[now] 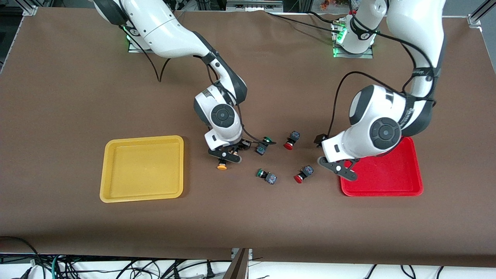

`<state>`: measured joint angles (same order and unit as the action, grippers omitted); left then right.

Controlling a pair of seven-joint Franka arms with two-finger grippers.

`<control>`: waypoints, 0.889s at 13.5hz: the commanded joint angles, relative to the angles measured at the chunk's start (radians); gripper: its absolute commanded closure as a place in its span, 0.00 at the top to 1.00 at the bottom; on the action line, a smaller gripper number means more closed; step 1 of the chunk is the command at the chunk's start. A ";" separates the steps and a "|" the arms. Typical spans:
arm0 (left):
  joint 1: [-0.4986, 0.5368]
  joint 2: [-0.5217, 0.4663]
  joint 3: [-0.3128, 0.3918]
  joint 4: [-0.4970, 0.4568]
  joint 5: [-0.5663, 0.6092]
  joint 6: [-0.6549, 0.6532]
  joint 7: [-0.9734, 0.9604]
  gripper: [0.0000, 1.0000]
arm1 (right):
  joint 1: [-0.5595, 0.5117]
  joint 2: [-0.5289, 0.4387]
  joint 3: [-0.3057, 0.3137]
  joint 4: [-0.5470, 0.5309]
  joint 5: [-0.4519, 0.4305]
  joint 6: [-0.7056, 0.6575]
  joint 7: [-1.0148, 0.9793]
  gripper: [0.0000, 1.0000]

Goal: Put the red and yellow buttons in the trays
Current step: 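Grasp the yellow button with the right gripper while the left gripper descends, then place the yellow button in the tray while the left gripper grasps the button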

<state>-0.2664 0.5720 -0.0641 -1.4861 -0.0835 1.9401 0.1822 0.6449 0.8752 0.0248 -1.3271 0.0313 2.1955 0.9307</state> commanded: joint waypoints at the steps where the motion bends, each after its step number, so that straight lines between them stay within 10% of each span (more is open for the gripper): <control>1: -0.010 0.049 -0.005 0.038 -0.025 0.036 0.031 1.00 | -0.079 -0.093 0.004 -0.006 0.016 -0.144 -0.146 0.00; 12: -0.083 0.209 -0.022 0.027 -0.013 0.295 0.239 1.00 | -0.539 -0.125 -0.035 -0.024 0.061 -0.415 -0.924 0.00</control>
<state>-0.3445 0.7400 -0.0927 -1.4859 -0.0835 2.2023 0.3286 0.1546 0.7297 -0.0225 -1.3416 0.0844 1.7822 0.0815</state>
